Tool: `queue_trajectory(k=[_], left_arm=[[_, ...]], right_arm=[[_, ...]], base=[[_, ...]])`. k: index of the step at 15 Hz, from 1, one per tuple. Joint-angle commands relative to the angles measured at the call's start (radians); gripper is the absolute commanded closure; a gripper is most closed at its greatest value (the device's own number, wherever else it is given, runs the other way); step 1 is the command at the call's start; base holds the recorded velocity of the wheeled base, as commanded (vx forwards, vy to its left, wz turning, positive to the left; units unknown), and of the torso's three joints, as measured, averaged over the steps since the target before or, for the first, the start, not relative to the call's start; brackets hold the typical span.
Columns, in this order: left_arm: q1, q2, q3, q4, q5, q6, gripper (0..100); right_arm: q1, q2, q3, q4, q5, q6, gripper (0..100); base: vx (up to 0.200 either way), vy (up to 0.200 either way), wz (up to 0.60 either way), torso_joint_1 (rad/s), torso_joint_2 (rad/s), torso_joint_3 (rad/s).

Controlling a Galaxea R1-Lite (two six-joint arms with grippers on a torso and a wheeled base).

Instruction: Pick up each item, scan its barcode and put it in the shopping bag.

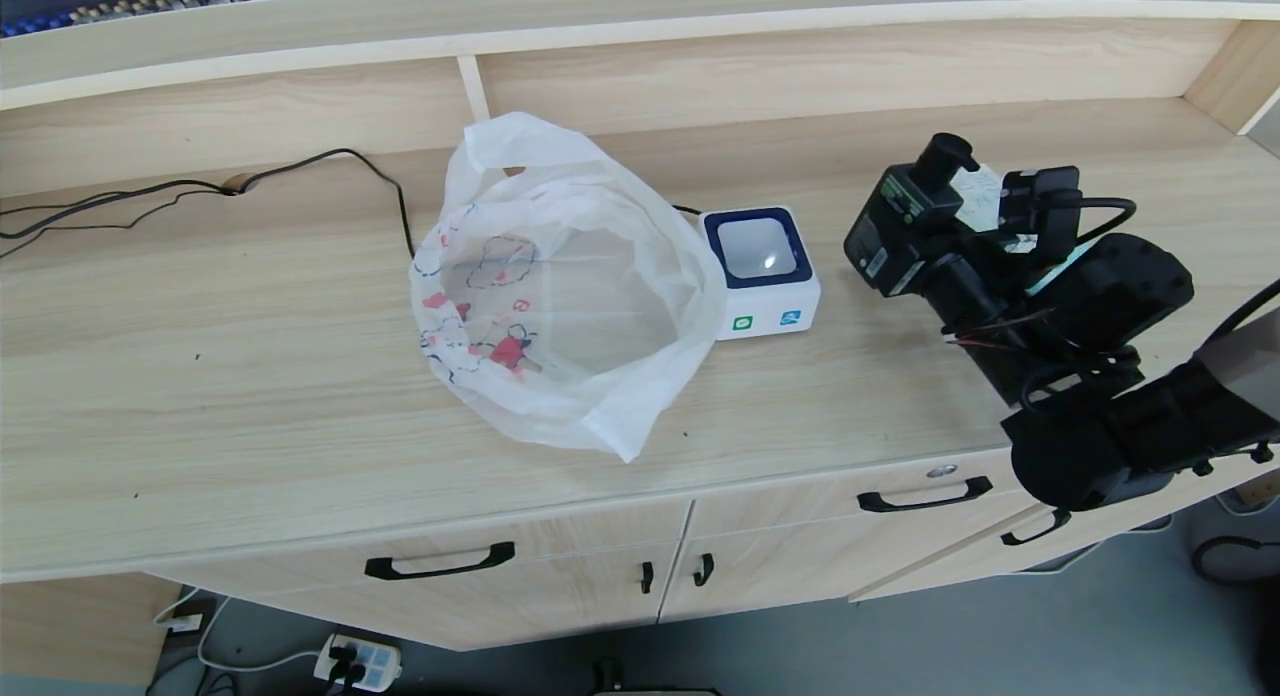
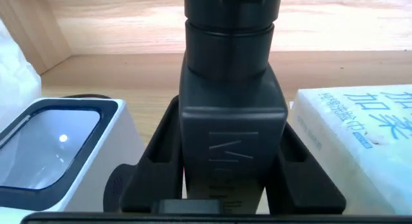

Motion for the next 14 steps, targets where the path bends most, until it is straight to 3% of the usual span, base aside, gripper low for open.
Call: queue_trajectory(k=[1,3,8,10,14], left_arm=[[0.0,0.0,0.0,0.0,0.0,-0.001,0],[0.0,0.0,0.0,0.0,0.001,-0.001,0],[0.0,0.0,0.0,0.0,0.0,0.001,0],[0.0,0.0,0.0,0.001,0.0,-0.001,0],[0.0,0.0,0.0,0.001,0.0,-0.001,0]], right_arm=[[0.014,-0.112,0.071,-0.012,0.007,-0.026,100],[0.019,-0.181,0.127,-0.012,0.0,-0.025,100],[0.215,-0.359,0.303,-0.012,-0.046,0.035,100],[0.256,-0.374,0.298,-0.012,-0.045,0.104,100],[0.539,-0.454,0.386,0.016,-0.057,0.185,100]], base=[[0.0,0.0,0.0,0.0,0.0,0.0],[0.0,0.0,0.0,0.0,0.0,0.0],[0.0,0.0,0.0,0.0,0.0,0.0],[0.0,0.0,0.0,0.0,0.0,0.0],[0.0,0.0,0.0,0.0,0.0,0.0]])
